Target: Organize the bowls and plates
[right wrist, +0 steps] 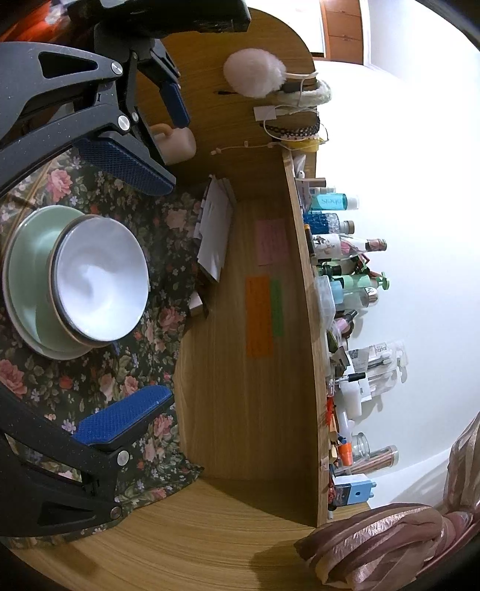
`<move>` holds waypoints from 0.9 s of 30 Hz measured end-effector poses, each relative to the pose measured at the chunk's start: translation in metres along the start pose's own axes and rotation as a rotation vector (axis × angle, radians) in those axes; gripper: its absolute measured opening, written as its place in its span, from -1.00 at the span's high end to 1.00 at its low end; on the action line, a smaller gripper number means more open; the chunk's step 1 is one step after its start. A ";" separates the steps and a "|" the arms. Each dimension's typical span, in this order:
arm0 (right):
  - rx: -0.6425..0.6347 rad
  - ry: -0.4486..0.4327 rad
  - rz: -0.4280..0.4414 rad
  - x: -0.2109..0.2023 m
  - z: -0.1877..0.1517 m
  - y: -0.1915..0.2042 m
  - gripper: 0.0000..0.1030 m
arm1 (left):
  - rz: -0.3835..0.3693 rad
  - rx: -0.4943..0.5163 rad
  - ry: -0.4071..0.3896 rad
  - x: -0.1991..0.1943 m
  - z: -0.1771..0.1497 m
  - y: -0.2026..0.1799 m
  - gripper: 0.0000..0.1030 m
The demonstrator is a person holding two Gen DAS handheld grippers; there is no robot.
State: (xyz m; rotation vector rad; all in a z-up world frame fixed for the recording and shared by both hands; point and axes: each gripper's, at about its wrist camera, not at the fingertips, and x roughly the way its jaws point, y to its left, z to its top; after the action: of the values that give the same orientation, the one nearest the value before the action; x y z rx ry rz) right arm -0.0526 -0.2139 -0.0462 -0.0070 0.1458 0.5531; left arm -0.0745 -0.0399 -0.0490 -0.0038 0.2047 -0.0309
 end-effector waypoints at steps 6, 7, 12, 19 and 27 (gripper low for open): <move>-0.005 0.000 -0.002 0.001 0.001 0.000 -1.00 | -0.004 -0.003 0.000 0.001 0.000 -0.002 -0.99; -0.005 0.001 -0.003 0.001 0.001 0.000 -1.00 | -0.004 -0.002 0.000 0.001 0.000 -0.002 -0.99; -0.005 -0.001 -0.001 0.000 0.001 0.000 -1.00 | -0.008 -0.004 0.000 0.002 0.000 -0.003 -0.99; -0.009 -0.001 -0.001 0.001 -0.001 0.001 -1.00 | -0.009 -0.008 -0.001 0.003 0.000 -0.003 -1.00; -0.001 -0.002 0.007 0.003 0.000 -0.002 -1.00 | -0.004 -0.010 -0.003 0.004 0.001 -0.003 -1.00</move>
State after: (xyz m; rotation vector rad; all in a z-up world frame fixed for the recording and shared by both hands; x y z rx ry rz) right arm -0.0490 -0.2138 -0.0468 -0.0073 0.1438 0.5603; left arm -0.0707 -0.0433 -0.0484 -0.0140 0.2021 -0.0343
